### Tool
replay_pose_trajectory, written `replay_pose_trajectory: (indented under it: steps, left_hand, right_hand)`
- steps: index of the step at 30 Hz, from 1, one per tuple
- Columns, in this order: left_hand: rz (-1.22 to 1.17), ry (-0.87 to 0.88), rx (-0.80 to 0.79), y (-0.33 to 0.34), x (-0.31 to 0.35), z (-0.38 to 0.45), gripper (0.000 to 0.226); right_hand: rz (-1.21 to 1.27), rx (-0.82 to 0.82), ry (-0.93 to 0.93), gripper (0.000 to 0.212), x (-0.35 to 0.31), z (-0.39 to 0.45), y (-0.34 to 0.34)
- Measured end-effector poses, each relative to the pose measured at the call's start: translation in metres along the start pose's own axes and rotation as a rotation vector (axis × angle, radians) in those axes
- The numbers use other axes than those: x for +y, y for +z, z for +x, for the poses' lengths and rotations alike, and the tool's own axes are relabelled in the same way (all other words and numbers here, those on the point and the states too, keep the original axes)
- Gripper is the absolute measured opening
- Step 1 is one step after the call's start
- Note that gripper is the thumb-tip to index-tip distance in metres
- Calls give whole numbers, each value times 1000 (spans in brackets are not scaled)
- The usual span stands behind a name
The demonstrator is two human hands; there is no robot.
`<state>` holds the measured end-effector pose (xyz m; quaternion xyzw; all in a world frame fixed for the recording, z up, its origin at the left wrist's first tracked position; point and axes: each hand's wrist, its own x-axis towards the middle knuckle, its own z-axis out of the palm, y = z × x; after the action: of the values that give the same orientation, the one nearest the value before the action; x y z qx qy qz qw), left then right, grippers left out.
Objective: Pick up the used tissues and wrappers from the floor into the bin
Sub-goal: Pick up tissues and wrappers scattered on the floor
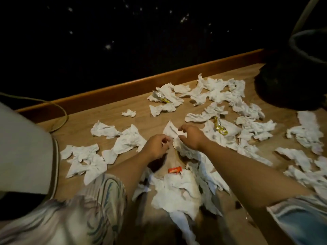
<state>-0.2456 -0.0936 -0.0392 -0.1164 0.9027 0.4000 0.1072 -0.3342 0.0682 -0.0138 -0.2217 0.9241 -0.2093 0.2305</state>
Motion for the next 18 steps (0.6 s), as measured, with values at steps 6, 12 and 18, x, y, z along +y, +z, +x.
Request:
replay_pose_trajectory:
  steps: [6,12,18]
  left_hand:
    - [126,102,23,32,-2,-49,17]
    - [284,110,86,86,-7,-121,54]
    - [433,7,-126,119,-23,-167,135]
  right_hand:
    - [-151,-19,-94,39,24,-48,9]
    - [-263,-88,-162,51,53,-109,45]
    - [-411,-188,-314,91,78,-142,95]
